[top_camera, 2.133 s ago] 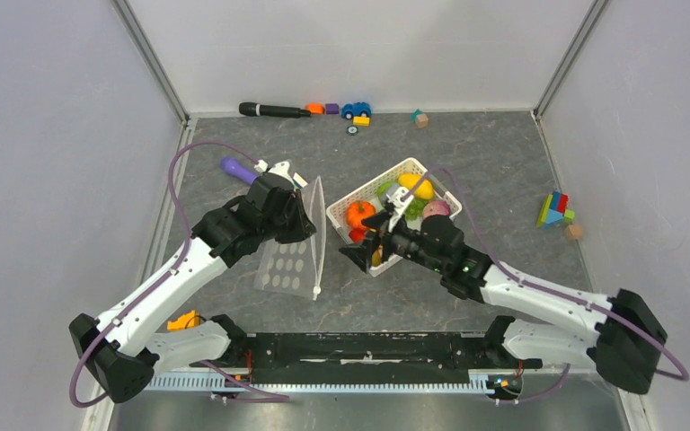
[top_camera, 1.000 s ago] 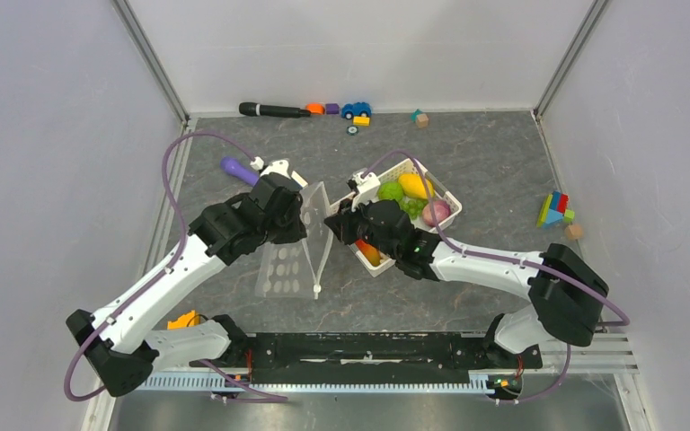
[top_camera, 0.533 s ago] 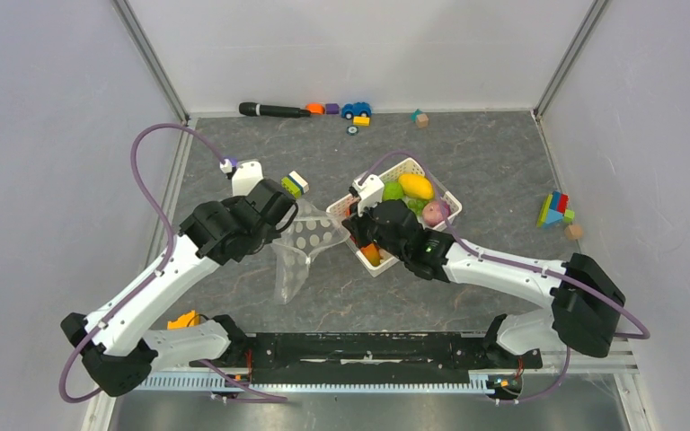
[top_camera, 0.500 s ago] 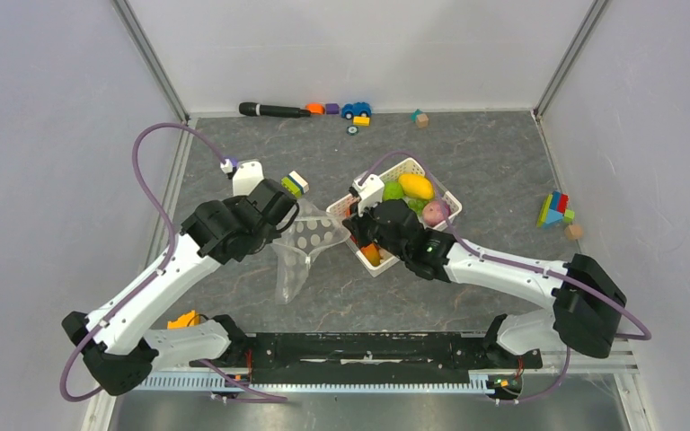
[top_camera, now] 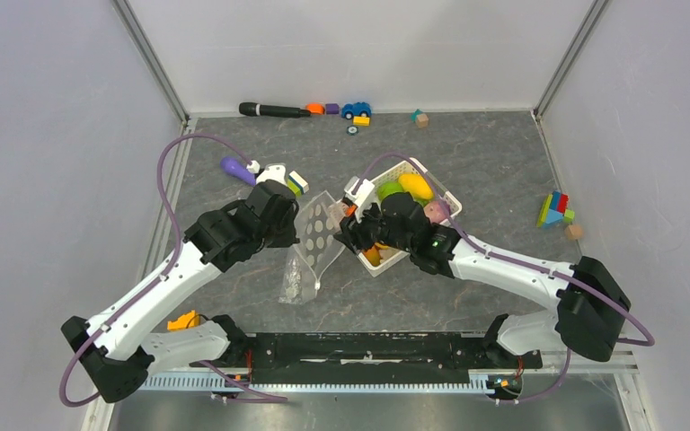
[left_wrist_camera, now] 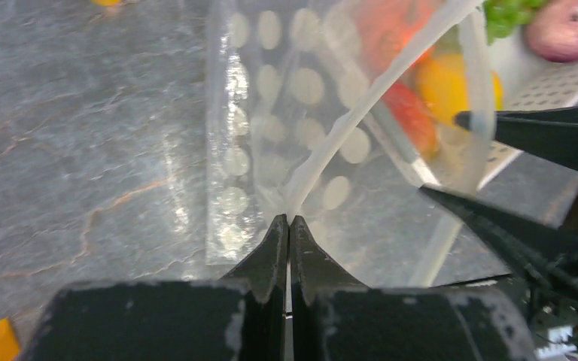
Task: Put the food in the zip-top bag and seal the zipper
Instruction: Open the zipper of the food storage bag at the center of the board, then pick up the fake fruit from the bin.
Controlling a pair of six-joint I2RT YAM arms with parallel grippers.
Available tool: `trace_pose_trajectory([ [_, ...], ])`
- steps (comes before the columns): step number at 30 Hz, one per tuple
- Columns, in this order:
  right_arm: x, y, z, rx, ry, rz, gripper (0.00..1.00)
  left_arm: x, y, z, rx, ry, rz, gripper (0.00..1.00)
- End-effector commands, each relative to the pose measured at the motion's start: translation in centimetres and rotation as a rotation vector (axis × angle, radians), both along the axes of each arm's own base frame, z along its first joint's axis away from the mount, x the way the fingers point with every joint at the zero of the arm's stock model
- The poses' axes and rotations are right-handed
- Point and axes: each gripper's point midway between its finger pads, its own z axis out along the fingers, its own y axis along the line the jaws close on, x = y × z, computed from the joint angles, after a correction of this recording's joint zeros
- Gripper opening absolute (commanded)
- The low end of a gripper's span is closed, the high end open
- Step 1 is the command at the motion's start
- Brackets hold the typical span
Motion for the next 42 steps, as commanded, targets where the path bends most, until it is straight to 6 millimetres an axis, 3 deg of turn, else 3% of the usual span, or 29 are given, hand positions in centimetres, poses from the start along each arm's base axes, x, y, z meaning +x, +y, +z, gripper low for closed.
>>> trace_pose_trajectory([
  [1,-1.9,2.9,5.0,0.105,-0.078,0.211,0.58,0.4,-3.3,2.6,-0.145,-0.061,-0.125,0.02],
  [7,-3.8,4.1,8.4,0.159,-0.085,0.34,0.97,1.0,-3.2,3.1,-0.135,-0.068,-0.096,0.02],
  [11,-2.8,2.3,9.6,0.14,-0.131,0.256,0.98,1.3,-3.0,4.0,-0.135,-0.092,-0.086,0.02],
  [15,-1.3,-0.8,9.0,0.129,-0.13,0.147,0.98,1.6,-2.8,4.3,-0.124,-0.104,-0.07,0.02],
  [19,0.0,-3.8,6.9,0.122,-0.077,0.035,0.98,2.2,-2.6,3.8,-0.085,-0.115,-0.073,0.02],
  [25,0.8,-6.4,3.2,0.031,-0.068,-0.047,0.98,2.8,-2.7,3.0,-0.043,-0.099,-0.076,0.02],
  [30,2.3,-10.1,-1.8,-0.127,0.072,-0.267,0.98,2.5,-2.3,2.6,-0.044,-0.109,-0.069,0.02],
  [36,3.1,-10.8,-6.2,-0.193,0.216,-0.409,0.98,2.4,-2.4,2.1,-0.05,-0.107,-0.075,0.02],
  [42,4.2,-10.7,-8.8,-0.24,0.281,-0.488,0.98,2.4,-2.6,1.4,-0.046,-0.085,-0.082,0.02],
])
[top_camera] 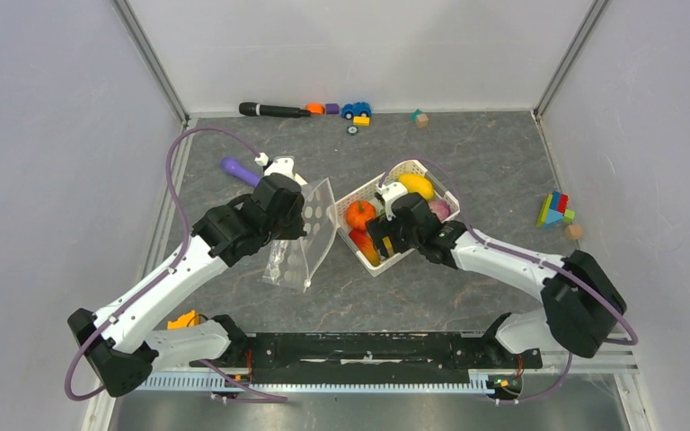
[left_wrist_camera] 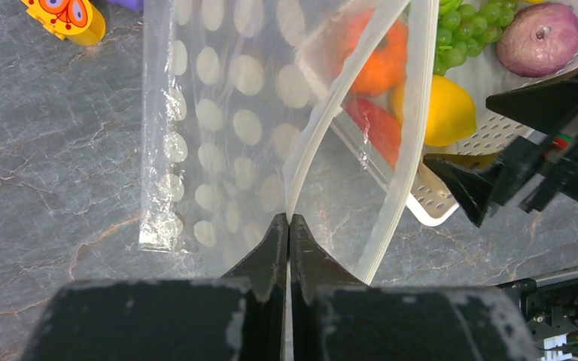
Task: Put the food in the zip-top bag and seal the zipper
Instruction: Pick up the fake fruit from the bin.
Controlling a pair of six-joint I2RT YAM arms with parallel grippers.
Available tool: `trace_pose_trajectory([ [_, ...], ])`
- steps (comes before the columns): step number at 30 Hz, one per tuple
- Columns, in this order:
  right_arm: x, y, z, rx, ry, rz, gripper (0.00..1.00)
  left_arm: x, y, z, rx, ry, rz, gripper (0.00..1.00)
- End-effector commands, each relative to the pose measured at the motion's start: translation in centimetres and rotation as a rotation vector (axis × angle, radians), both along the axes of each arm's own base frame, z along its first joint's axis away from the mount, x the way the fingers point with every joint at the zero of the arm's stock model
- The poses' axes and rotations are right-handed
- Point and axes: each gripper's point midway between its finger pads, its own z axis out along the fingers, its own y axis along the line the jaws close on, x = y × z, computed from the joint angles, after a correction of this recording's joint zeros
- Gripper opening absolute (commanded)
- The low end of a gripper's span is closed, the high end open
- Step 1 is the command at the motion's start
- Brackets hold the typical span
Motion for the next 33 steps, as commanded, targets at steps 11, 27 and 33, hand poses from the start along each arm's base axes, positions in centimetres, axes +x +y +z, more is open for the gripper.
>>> trace_pose_trajectory([
  [11,3.6,2.0,-1.4,0.069,-0.036,-0.131,0.98,0.8,0.2,0.2,0.004,-0.034,-0.006,0.02],
  [27,3.9,3.4,-1.6,0.109,-0.097,-0.031,0.79,0.8,0.4,0.4,-0.011,-0.038,-0.004,0.02],
  [33,3.6,2.6,0.4,0.128,-0.136,-0.047,0.53,0.8,0.6,0.4,-0.013,-0.039,0.0,0.02],
])
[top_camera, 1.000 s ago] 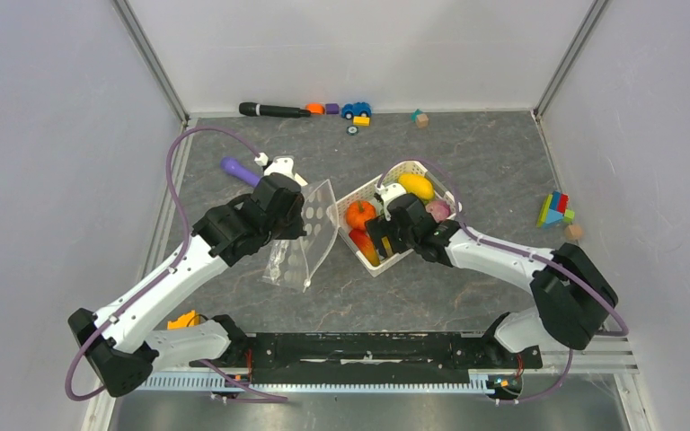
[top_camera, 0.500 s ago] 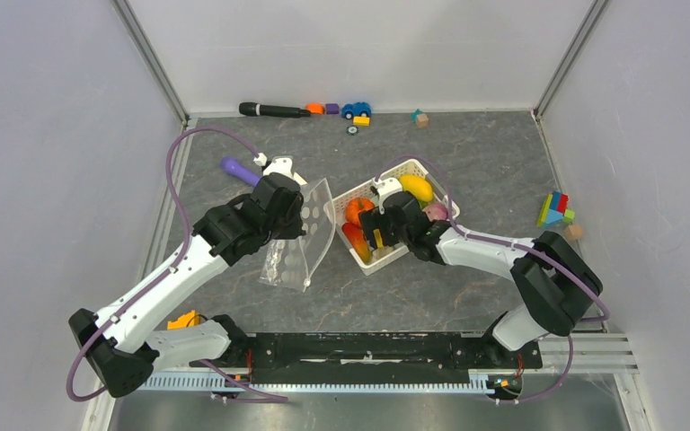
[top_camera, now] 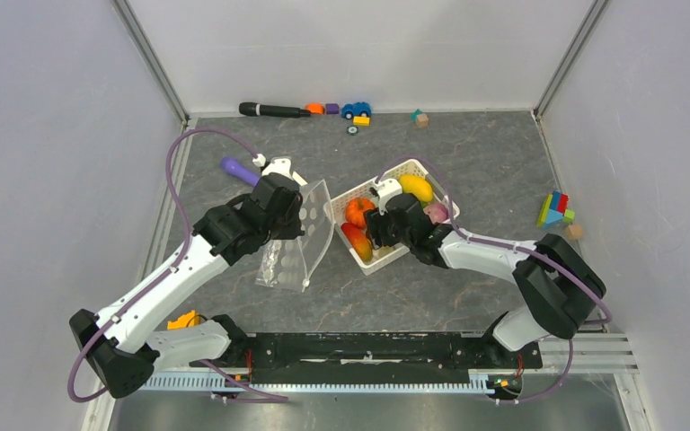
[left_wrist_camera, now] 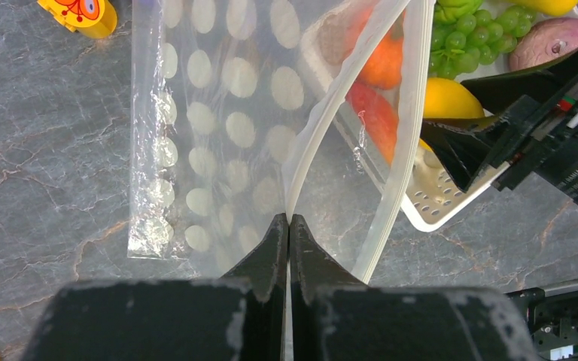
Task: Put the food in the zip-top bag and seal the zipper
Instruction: Pick up the fake fruit from the bin.
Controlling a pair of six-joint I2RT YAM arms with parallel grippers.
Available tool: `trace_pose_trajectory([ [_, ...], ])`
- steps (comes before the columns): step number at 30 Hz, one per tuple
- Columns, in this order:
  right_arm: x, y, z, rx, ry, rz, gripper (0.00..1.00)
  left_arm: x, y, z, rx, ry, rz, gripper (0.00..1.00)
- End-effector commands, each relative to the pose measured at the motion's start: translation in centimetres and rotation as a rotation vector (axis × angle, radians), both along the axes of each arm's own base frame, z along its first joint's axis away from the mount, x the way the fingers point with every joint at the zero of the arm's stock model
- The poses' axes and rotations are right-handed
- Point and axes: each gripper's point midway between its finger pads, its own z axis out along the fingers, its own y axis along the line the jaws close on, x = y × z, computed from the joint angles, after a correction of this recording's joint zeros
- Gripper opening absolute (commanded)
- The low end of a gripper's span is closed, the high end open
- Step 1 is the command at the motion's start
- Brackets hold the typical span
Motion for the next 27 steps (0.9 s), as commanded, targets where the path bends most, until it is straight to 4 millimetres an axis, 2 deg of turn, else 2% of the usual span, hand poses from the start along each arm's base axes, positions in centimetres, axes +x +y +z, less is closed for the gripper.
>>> trace_pose_trajectory([
  [1,0.2,-0.3,3.1,0.047,-0.079,-0.012,0.5,0.5,-0.1,1.3,-0.022,-0.055,-0.025,0.02],
  [5,0.1,-1.0,5.6,0.082,-0.144,-0.029,0.4,0.5,-0.1,1.3,-0.025,-0.055,-0.024,0.02],
  [10,-0.2,-1.0,9.6,0.165,-0.253,-0.001,0.38,0.4,-0.3,1.3,-0.034,-0.048,-0.032,0.02],
  [13,-1.0,-0.1,12.3,0.243,-0.322,0.075,0.38,0.2,-0.5,1.3,-0.045,-0.043,-0.045,0.02],
  [15,-2.1,1.2,14.5,0.319,-0.383,0.181,0.38,0.2,-0.7,1.3,-0.05,-0.04,-0.052,0.02],
  [17,-4.1,3.3,16.9,0.396,-0.442,0.35,0.38,0.1,-0.8,1.1,-0.053,-0.034,-0.058,0.02],
  [20,-6.1,5.4,19.2,0.436,-0.513,0.486,0.38,0.1,-0.9,1.1,-0.056,-0.028,-0.062,0.02],
  [25,-7.4,8.2,22.6,0.5,-0.569,0.592,0.39,-0.1,-1.3,1.0,-0.065,-0.018,-0.078,0.02],
  [26,-8.1,9.6,23.8,0.546,-0.577,0.65,0.39,-0.1,-1.3,1.0,-0.07,-0.015,-0.081,0.02],
  [27,-8.3,10.1,23.8,0.558,-0.572,0.672,0.39,-0.1,-1.3,1.0,-0.071,-0.015,-0.083,0.02],
])
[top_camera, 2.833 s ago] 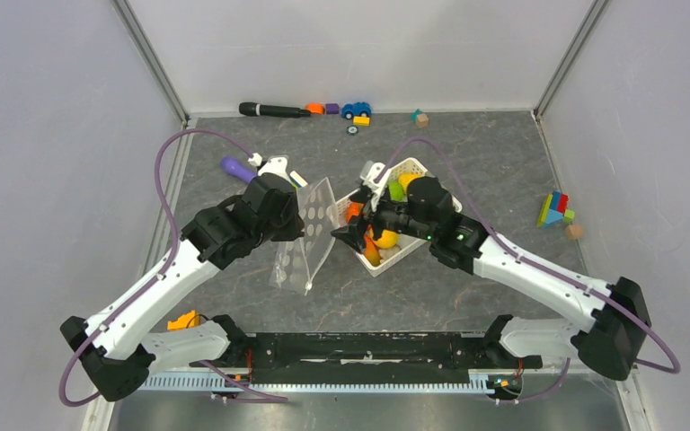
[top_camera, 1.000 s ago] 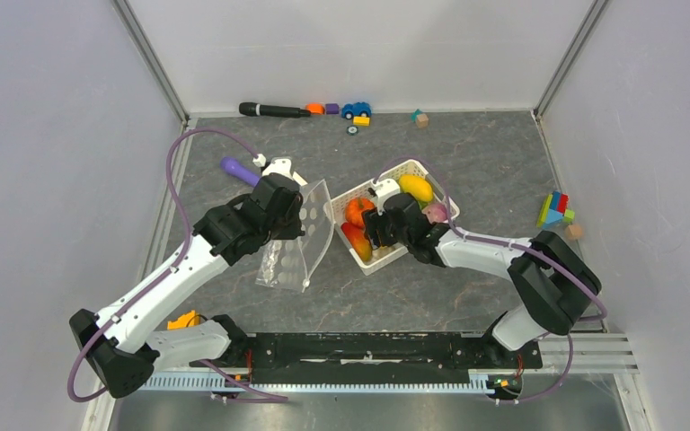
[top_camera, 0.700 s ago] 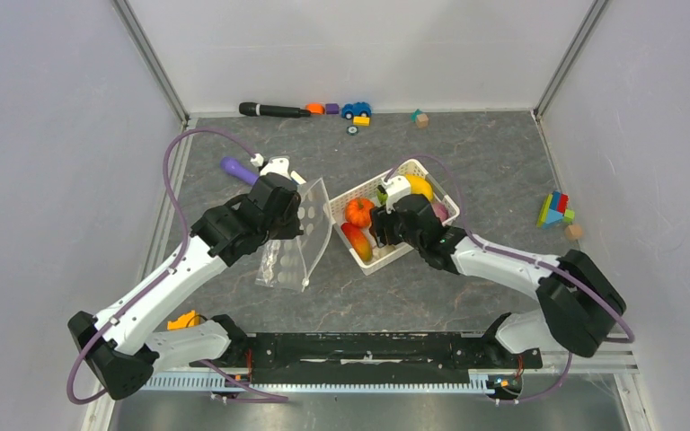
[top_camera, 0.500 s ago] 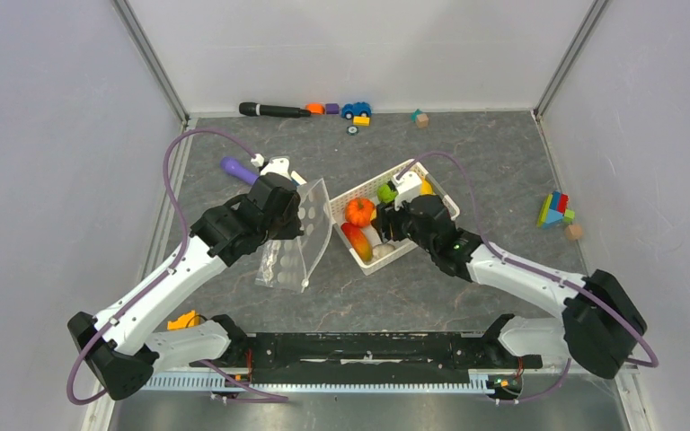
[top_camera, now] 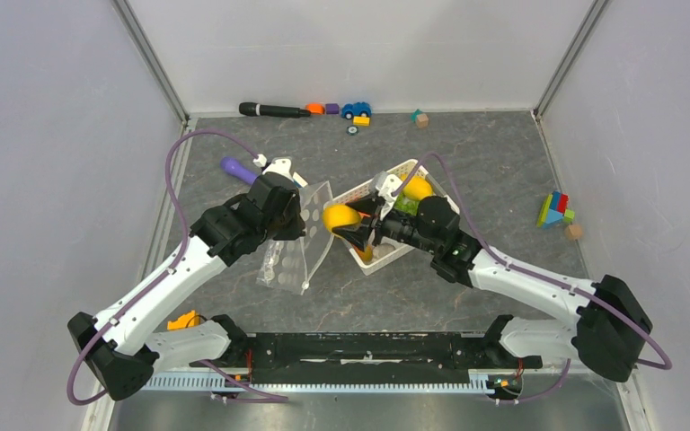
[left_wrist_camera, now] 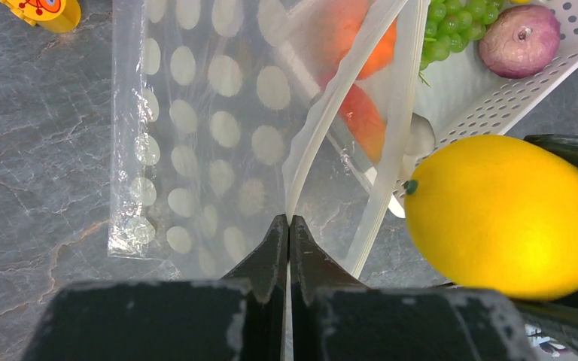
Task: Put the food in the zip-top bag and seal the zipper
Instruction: Pick up the fake fruit from the bin, then place the fake fruit in the zipper food storage bag.
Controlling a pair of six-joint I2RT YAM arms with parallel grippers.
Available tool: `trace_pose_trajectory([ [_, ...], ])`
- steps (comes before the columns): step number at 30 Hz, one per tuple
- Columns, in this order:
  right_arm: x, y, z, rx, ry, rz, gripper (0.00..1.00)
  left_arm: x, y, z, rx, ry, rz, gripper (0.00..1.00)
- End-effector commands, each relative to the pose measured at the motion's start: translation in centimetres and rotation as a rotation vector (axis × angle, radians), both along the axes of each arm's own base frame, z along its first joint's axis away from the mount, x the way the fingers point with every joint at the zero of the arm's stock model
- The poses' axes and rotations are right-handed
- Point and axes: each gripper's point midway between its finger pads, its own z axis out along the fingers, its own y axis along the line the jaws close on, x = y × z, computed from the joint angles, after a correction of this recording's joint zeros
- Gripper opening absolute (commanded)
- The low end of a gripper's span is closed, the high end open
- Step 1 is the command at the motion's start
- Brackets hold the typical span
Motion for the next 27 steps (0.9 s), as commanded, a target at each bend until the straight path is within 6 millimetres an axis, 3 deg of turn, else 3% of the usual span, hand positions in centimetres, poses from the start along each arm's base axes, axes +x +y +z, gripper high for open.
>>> trace_pose_trajectory([
  [1,-1.4,3.2,5.9,0.143,-0.126,0.156,0.39,0.3,-0.6,0.8,-0.02,-0.036,-0.045,0.02],
  [5,-0.7,4.7,5.3,0.152,-0.099,0.151,0.38,0.1,-0.9,0.9,-0.036,-0.031,-0.061,0.02],
  [18,4.4,5.0,0.9,0.104,0.012,-0.11,0.39,-0.6,-2.1,2.3,-0.157,-0.047,-0.132,0.02],
  [27,5.3,5.2,0.1,0.03,0.023,-0.211,0.46,-1.7,-3.9,3.3,-0.263,-0.049,-0.246,0.02],
])
